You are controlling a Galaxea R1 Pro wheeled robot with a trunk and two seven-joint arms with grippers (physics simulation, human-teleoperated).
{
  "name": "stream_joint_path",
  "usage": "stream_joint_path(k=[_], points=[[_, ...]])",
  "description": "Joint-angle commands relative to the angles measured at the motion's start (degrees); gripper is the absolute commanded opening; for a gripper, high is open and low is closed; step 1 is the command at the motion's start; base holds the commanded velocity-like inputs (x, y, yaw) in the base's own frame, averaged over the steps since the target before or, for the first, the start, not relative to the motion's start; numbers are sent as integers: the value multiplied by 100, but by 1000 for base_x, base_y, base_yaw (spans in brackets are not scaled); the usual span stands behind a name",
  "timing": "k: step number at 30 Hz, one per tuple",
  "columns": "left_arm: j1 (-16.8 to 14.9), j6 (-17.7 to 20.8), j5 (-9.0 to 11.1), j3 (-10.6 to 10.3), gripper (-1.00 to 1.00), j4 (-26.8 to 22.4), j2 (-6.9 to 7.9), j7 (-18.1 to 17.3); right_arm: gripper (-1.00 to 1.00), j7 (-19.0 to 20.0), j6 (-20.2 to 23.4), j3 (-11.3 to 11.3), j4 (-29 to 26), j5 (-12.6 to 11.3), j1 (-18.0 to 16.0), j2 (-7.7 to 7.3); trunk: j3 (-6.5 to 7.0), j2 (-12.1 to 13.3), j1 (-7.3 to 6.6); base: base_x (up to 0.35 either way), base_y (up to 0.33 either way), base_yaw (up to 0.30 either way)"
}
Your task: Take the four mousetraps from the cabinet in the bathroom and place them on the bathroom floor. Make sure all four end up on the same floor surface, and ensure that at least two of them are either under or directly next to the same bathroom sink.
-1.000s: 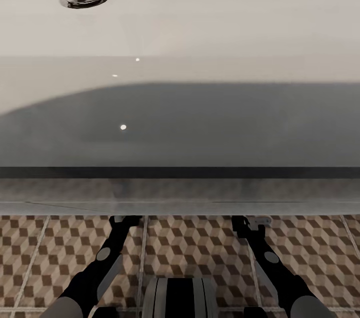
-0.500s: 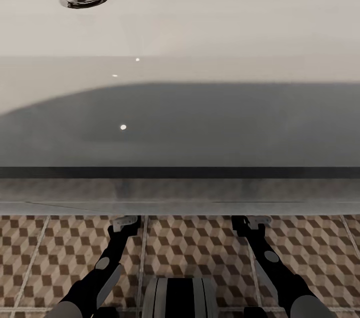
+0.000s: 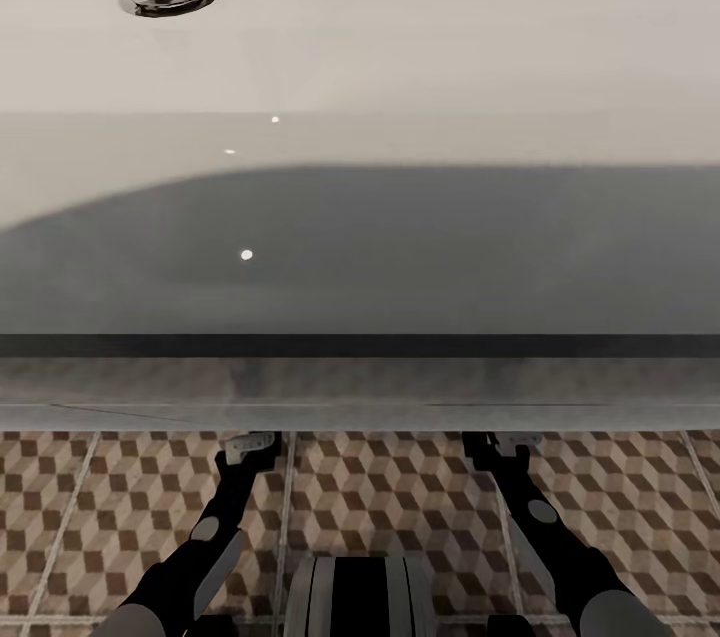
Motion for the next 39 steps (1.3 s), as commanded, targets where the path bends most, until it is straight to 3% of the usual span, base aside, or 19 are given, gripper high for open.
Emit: stream_joint_path(k=[1, 21, 30, 39], points=[[-4, -120, 4, -51, -100, 3, 8, 84, -100, -14, -56, 47, 4, -83, -3, -9, -3, -1, -1, 0, 0, 0], [-4, -396, 7, -61, -100, 231, -49, 97, -100, -14, -500, 57, 59, -86, -3, 13, -3, -1, -1, 0, 0, 0], [-4, -684, -30, -61, -100, 294, -99, 97, -100, -14, -951, 61, 57, -87, -3, 16, -3, -1, -1, 0, 0, 0], [-4, -720, -24, -61, -100, 265, -85, 97, -100, -14, -1001, 68, 73, -93, -3, 18, -3, -1, -1, 0, 0, 0]])
